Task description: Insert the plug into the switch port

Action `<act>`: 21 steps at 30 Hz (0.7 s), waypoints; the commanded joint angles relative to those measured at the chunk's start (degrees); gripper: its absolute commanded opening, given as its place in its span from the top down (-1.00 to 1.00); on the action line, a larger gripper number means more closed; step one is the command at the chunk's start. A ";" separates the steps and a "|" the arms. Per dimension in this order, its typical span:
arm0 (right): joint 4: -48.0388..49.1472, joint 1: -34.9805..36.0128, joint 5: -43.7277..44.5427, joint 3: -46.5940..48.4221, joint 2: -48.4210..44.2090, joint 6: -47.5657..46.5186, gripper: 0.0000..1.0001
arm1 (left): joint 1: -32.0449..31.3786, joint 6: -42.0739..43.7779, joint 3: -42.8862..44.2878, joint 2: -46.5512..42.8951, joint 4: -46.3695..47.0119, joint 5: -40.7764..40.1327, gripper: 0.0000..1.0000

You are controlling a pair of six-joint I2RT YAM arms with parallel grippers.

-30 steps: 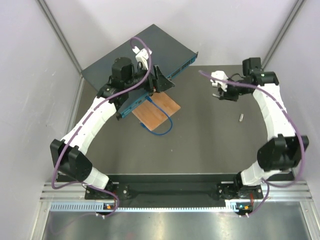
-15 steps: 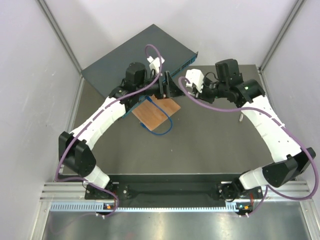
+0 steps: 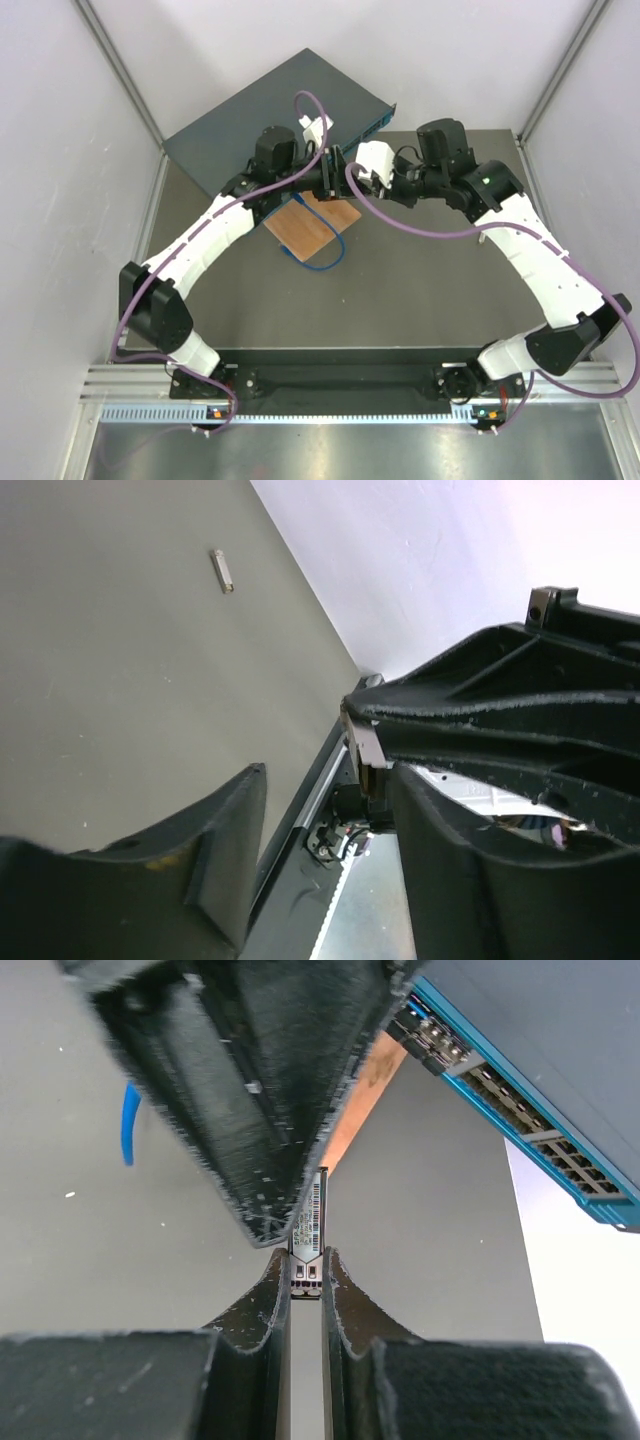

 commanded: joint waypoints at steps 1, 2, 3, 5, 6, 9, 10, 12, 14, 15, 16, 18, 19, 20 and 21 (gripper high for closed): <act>0.45 1.96 0.61 2.56 -0.33 -0.66 1.00 | -0.11 -1.29 -0.07 0.54 3.94 1.39 -0.07; 0.27 2.05 0.61 2.47 -0.24 -0.84 1.00 | -0.11 -1.38 -0.16 0.54 4.20 1.57 -0.04; 0.27 2.23 0.78 2.39 -0.33 -1.10 1.00 | -0.11 -1.81 -0.33 0.62 4.64 1.74 -0.01; 0.18 2.58 1.05 2.30 -0.33 -1.46 1.00 | -0.11 -2.26 -0.60 0.62 5.51 2.27 0.13; 0.10 2.67 1.05 2.38 -0.24 -1.63 1.00 | -0.02 -2.52 -0.69 0.54 5.69 2.36 0.17; 0.01 3.10 1.05 2.38 -0.41 -1.99 1.00 | -0.02 -2.87 -0.95 0.54 6.05 2.53 0.35; 0.01 3.19 1.05 2.39 -0.42 -2.25 0.99 | 0.06 -3.05 -1.13 0.54 6.48 2.62 0.41; -0.43 3.46 0.44 2.30 -0.42 -2.86 1.00 | 0.06 -3.40 -1.48 0.36 7.10 3.06 0.73; -0.52 3.63 0.43 2.21 -0.59 -2.95 1.00 | 0.15 -4.10 -1.92 0.27 8.15 3.06 1.00; -0.52 3.63 0.52 2.12 -0.59 -3.13 1.00 | 0.24 -4.54 -2.01 0.27 8.33 3.41 1.00; -0.26 3.72 0.78 1.95 -0.59 -3.04 0.93 | 0.24 -5.15 -2.53 0.18 9.20 3.76 1.00; -0.26 3.55 1.22 0.98 -1.03 -3.04 0.30 | 0.94 -7.25 -3.32 -0.08 11.30 4.46 1.00; 0.44 2.94 1.14 0.37 -1.90 -3.30 0.09 | 1.12 -8.05 -3.76 -0.17 12.10 5.25 1.00; 0.97 2.23 0.70 -1.46 -2.52 -3.30 -0.24 | 1.38 -8.84 -4.55 -0.34 14.02 5.61 1.00; 1.23 0.40 -1.04 -2.53 -3.92 -3.65 -0.40 | 1.99 -10.42 -4.90 -0.60 15.09 5.96 1.00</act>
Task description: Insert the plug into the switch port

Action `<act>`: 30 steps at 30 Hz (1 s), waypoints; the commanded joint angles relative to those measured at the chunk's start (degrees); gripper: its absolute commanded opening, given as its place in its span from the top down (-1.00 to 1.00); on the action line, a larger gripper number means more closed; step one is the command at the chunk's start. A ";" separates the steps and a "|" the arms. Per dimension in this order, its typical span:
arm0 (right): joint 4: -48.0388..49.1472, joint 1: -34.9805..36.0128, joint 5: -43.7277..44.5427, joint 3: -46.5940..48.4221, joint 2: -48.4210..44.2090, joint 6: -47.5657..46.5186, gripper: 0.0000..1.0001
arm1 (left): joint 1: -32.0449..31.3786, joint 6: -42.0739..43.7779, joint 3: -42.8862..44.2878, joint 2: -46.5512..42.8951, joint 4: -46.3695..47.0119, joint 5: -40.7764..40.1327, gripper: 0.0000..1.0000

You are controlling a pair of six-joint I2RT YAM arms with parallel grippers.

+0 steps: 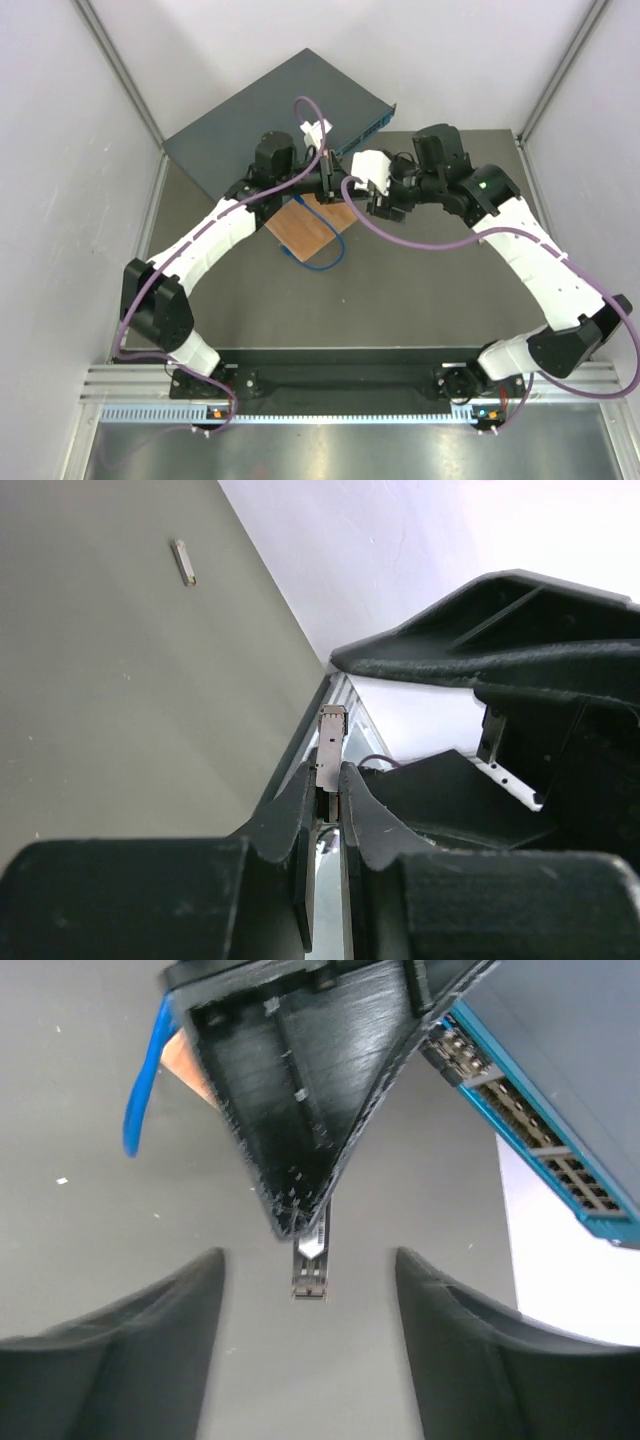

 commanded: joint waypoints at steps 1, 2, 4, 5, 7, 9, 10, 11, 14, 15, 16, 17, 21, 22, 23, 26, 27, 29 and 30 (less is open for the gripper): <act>2.20 -2.61 -3.44 -2.73 -4.23 -1.10 -0.46 | 1.52 -4.66 -1.97 -1.26 8.32 3.14 1.00; 2.81 -3.49 -4.23 -4.57 -4.85 -1.71 -0.52 | 1.61 -5.80 -2.24 -1.53 9.46 3.58 1.00; 3.69 -6.56 -7.30 -6.51 -6.78 -3.90 -0.52 | 1.61 -7.29 -2.94 -1.88 13.06 4.81 1.00; 4.57 -7.62 -9.05 -8.26 -7.49 -4.78 -0.49 | 1.61 -8.00 -3.73 -2.05 14.12 5.95 1.00; 5.89 -9.99 -13.37 -9.76 -8.98 -6.63 -0.43 | 1.61 -9.50 -4.70 -2.32 16.67 6.49 1.00; 6.77 -10.70 -16.52 -10.56 -9.34 -7.25 -0.36 | 1.34 -10.20 -5.14 -2.67 17.55 6.84 1.00; 7.03 -10.79 -17.33 -10.47 -9.08 -6.99 -0.34 | 1.17 -10.46 -5.49 -2.76 18.78 7.10 1.00; 7.12 -10.88 -19.25 -10.13 -8.81 -6.90 -0.33 | 0.82 -10.03 -5.50 -2.93 18.87 7.10 1.00; 8.00 -10.88 -23.20 -9.60 -8.02 -6.29 -0.30 | 0.12 -8.63 -5.41 -3.28 17.56 6.32 1.00; 8.35 -10.79 -24.09 -9.33 -7.59 -6.02 -0.29 | 0.20 -8.62 -5.32 -3.46 17.12 6.05 1.00; 8.44 -10.88 -24.62 -9.16 -7.23 -5.93 -0.27 | 0.11 -8.62 -5.32 -3.55 17.03 5.96 1.00; 8.44 -10.79 -24.89 -8.72 -7.06 -5.85 -0.24 | 0.11 -8.45 -5.32 -3.64 17.03 5.87 1.00; 8.71 -10.44 -24.98 -8.36 -6.00 -6.20 -0.12 | 0.11 -9.06 -5.59 -3.90 17.03 5.61 1.00; 8.71 -10.27 -24.89 -8.36 -5.91 -6.46 -0.09 | 0.11 -9.32 -6.02 -3.90 17.38 5.70 1.00; 8.79 -10.18 -24.46 -8.36 -5.91 -6.55 -0.04 | 0.20 -9.93 -6.11 -3.99 18.08 5.70 1.00; 9.06 -9.74 -23.84 -8.45 -5.74 -6.99 0.05 | 0.20 -10.38 -6.38 -3.90 18.35 5.70 1.00; 9.23 -9.48 -23.14 -8.36 -5.74 -6.90 0.07 | 0.11 -10.38 -6.38 -3.90 18.35 5.61 1.00; 9.67 -9.12 -22.35 -8.10 -5.47 -6.81 0.08 | 0.11 -10.29 -6.46 -3.99 18.17 5.43 1.00; 9.76 -8.86 -22.00 -8.01 -5.56 -6.73 0.08 | 0.11 -10.29 -6.46 -3.99 18.00 5.43 1.00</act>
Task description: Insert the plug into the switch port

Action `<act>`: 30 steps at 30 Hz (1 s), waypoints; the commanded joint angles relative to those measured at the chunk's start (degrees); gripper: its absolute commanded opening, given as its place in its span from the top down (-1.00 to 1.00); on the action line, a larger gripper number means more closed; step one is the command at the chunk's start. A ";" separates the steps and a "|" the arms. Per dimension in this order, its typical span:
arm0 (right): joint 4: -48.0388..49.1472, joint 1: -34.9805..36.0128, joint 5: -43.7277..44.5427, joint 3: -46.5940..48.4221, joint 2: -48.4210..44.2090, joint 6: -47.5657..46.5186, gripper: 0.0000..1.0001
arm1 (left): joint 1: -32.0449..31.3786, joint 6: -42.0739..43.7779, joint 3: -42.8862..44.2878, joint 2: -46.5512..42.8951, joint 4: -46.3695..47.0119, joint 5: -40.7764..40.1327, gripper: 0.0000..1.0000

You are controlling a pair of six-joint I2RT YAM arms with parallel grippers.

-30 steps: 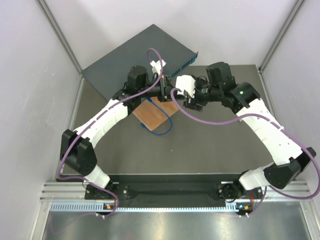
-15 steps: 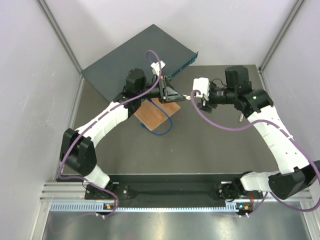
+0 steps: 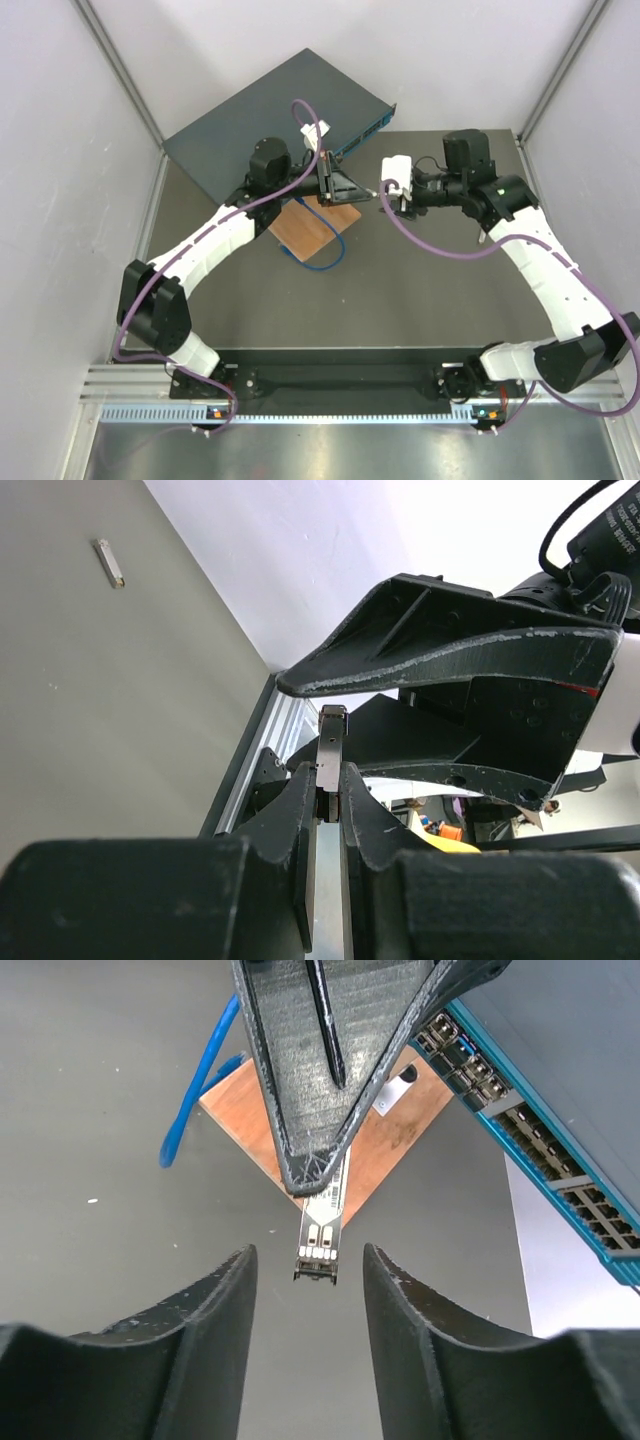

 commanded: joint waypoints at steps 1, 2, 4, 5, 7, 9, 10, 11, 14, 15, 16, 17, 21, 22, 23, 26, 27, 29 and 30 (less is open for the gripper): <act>3.23 1.15 -0.25 2.57 -0.01 -0.52 0.10 | -0.06 -0.52 -0.45 -2.57 3.68 -0.07 1.00; 3.49 1.33 0.45 2.57 0.08 -0.43 0.11 | -0.06 -0.52 -0.37 -2.48 3.59 -0.25 1.00; 3.93 1.85 1.25 2.57 0.17 -0.52 0.16 | -0.06 -0.52 -0.37 -2.39 3.07 -0.34 1.00; 4.10 2.03 2.21 2.48 0.17 -0.43 0.27 | -0.06 -0.61 -0.37 -2.30 2.89 -0.60 1.00; 4.63 2.56 3.01 2.30 0.17 -0.43 0.38 | -0.06 -0.52 -0.37 -2.30 2.45 -0.69 1.00; 5.07 3.08 4.50 1.86 0.08 -0.60 0.59 | -0.06 -0.26 -0.19 -2.57 2.01 -0.95 1.00; 5.07 3.17 5.02 1.69 -0.09 -0.78 0.68 | -0.06 -0.17 -0.19 -2.57 1.84 -1.04 1.00; 5.33 3.17 5.81 1.17 -0.10 -0.69 0.94 | -0.06 0.01 -0.19 -2.65 1.66 -1.04 1.00; 6.82 3.26 8.35 0.29 -0.53 0.62 1.00 | 0.03 0.79 -0.02 -2.74 1.57 -0.96 0.73; 7.61 3.26 9.41 0.02 -0.71 1.41 1.00 | 0.03 1.49 1.03 -2.83 1.14 -1.13 0.46; 9.71 3.26 10.64 -0.59 -0.80 2.46 1.00 | 0.46 3.50 2.08 -2.74 0.00 -1.30 0.29; 10.43 3.26 12.74 -0.86 -0.97 3.60 1.00 | 0.81 4.57 3.14 -2.66 -1.75 -1.48 0.20; 12.54 1.69 16.54 0.01 0.51 11.58 1.00 | 3.54 8.52 11.03 -2.57 -5.18 -2.18 -0.07; 12.54 1.42 17.15 1.41 1.13 13.18 1.00 | 4.67 9.92 12.19 -2.65 -5.63 -2.62 -0.10; 12.20 1.24 18.38 2.21 1.92 15.54 1.00 | 5.38 10.55 13.25 -2.66 -5.90 -2.80 -0.11; 10.44 0.98 21.45 5.90 5.08 20.20 1.00 | 7.67 14.23 16.85 -3.44 -8.70 -5.60 -0.22; 9.48 0.98 22.42 6.86 6.83 21.53 1.00 | 8.20 15.64 18.34 -3.79 -9.76 -7.00 -0.22; 8.33 0.98 25.32 10.64 8.86 25.65 1.00 | 8.90 23.53 20.54 -4.50 -17.91 -13.74 -0.22; 7.11 1.24 25.94 12.22 11.48 26.89 1.00 | 9.08 26.26 22.29 -4.68 -20.64 -16.14 -0.22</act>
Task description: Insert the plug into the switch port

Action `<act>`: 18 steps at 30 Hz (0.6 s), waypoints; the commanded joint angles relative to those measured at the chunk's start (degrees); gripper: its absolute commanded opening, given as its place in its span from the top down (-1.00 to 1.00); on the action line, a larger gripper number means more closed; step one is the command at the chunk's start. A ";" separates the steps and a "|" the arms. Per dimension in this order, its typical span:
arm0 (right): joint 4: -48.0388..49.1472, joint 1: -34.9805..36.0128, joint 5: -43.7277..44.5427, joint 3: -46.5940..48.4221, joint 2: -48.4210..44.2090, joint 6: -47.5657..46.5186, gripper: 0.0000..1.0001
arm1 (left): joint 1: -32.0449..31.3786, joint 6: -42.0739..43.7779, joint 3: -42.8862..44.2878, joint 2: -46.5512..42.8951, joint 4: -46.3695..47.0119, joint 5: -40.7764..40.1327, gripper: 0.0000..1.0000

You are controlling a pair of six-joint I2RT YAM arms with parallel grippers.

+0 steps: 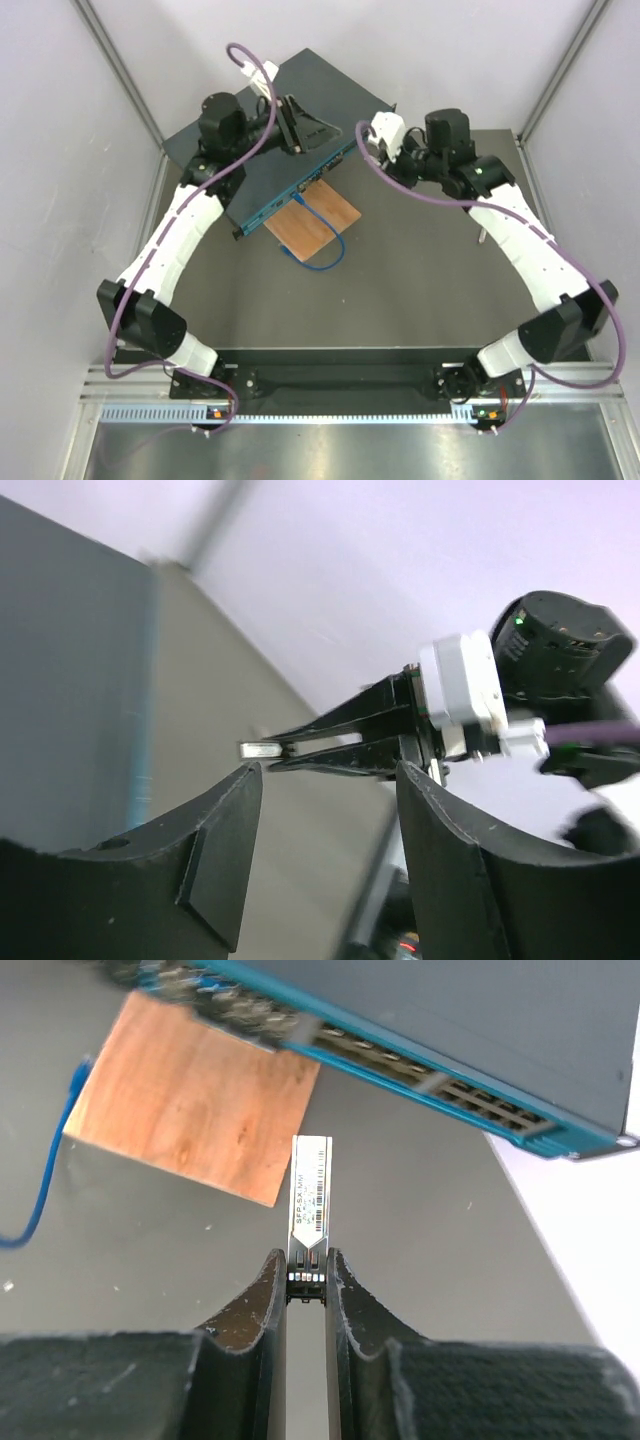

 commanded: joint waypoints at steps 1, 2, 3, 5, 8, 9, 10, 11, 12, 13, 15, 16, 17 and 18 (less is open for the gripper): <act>-1.68 -0.33 5.01 8.57 4.35 9.15 1.00 | 0.92 14.36 4.84 -3.32 -11.41 -10.44 -0.22; -2.66 -0.25 5.88 9.99 5.50 11.77 1.00 | 1.10 15.96 5.11 -3.41 -13.09 -12.47 -0.15; -3.36 0.02 6.15 11.40 7.51 12.76 1.00 | 1.37 17.11 5.89 -3.24 -14.58 -16.58 -0.11; -4.51 0.63 7.38 14.22 9.63 15.30 1.00 | 1.81 21.06 6.77 -2.97 -18.81 -19.68 0.07; -5.30 2.47 10.18 16.15 11.21 16.20 1.00 | 1.81 25.72 7.13 -2.53 -22.93 -24.17 0.13; -6.00 3.00 10.98 16.68 11.66 16.37 1.00 | 1.81 26.69 7.22 -2.27 -23.82 -25.57 0.14; -7.05 3.44 11.51 17.47 12.01 16.46 1.00 | 1.89 28.53 7.13 -2.36 -24.44 -26.11 0.14; -7.76 4.32 12.21 17.83 12.79 16.72 1.00 | 1.90 29.33 6.96 -2.27 -25.57 -26.72 0.14; -8.20 4.67 12.48 18.27 13.06 16.81 1.00 | 1.81 29.86 6.61 -2.44 -25.93 -27.34 0.14; -8.64 5.02 12.83 18.70 13.33 16.98 1.00 | 1.89 30.91 6.26 -2.27 -26.20 -28.04 0.14; -8.91 5.73 13.80 18.80 13.68 17.69 1.00 | 1.81 31.53 5.73 -2.27 -26.73 -28.31 0.14; -9.17 5.90 14.06 19.41 13.86 18.04 1.00 | 1.81 31.88 5.47 -2.18 -26.73 -28.22 0.14; -9.87 6.17 14.59 19.93 14.47 18.74 1.00 | 1.89 31.97 5.20 -1.92 -26.90 -28.39 0.14; -10.14 6.26 14.77 20.37 14.82 19.09 1.00 | 1.81 31.97 5.20 -1.74 -27.25 -28.83 0.14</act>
